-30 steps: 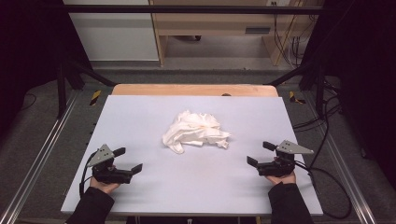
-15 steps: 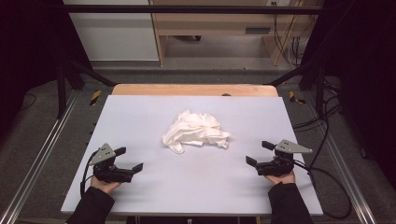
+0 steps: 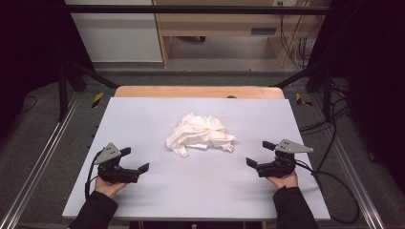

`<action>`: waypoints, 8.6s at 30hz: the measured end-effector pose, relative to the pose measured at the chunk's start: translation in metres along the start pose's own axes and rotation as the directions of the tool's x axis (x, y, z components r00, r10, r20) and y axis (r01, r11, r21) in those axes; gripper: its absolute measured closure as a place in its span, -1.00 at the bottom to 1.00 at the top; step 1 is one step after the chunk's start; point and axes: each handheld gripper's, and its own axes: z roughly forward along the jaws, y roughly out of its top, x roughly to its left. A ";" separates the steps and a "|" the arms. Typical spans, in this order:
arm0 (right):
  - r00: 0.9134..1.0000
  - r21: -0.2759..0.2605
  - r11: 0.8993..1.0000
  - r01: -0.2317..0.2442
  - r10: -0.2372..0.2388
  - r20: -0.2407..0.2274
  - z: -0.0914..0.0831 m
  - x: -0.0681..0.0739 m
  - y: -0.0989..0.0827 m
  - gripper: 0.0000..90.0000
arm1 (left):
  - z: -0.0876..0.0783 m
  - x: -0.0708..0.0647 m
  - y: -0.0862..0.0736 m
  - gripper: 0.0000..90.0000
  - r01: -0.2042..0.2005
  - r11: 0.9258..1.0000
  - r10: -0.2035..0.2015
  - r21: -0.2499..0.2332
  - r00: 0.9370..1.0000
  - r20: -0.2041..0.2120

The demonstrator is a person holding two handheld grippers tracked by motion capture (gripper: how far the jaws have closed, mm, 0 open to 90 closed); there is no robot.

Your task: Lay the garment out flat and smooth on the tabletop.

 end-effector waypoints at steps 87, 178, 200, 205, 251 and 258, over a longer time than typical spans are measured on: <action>0.984 0.133 0.976 0.174 -0.178 0.016 0.083 0.015 0.041 0.89 | 0.090 -0.046 0.039 0.95 0.030 0.995 -0.031 0.094 1.000 0.005; 0.989 0.150 0.986 -0.071 0.050 0.140 0.118 -0.012 0.043 -0.43 | 0.063 -0.060 -0.010 0.99 -0.056 0.983 0.038 0.178 0.994 0.104; 0.979 0.260 0.947 -0.190 0.161 0.129 0.150 -0.021 0.022 0.83 | 0.074 -0.060 -0.020 0.99 -0.074 0.970 0.050 0.231 0.993 0.106; 0.980 0.216 0.961 -0.173 0.147 0.130 0.142 -0.018 0.031 0.88 | 0.074 -0.060 -0.020 0.99 -0.074 0.970 0.050 0.231 0.993 0.107; 0.975 0.176 0.963 0.203 -0.181 -0.130 0.153 0.100 0.074 -0.09 | 0.074 -0.061 -0.019 0.99 -0.077 0.967 0.052 0.244 0.993 0.107; 0.992 0.113 0.987 0.115 -0.119 0.037 0.129 0.068 0.095 -0.44 | 0.074 -0.061 -0.019 0.99 -0.077 0.967 0.052 0.244 0.993 0.107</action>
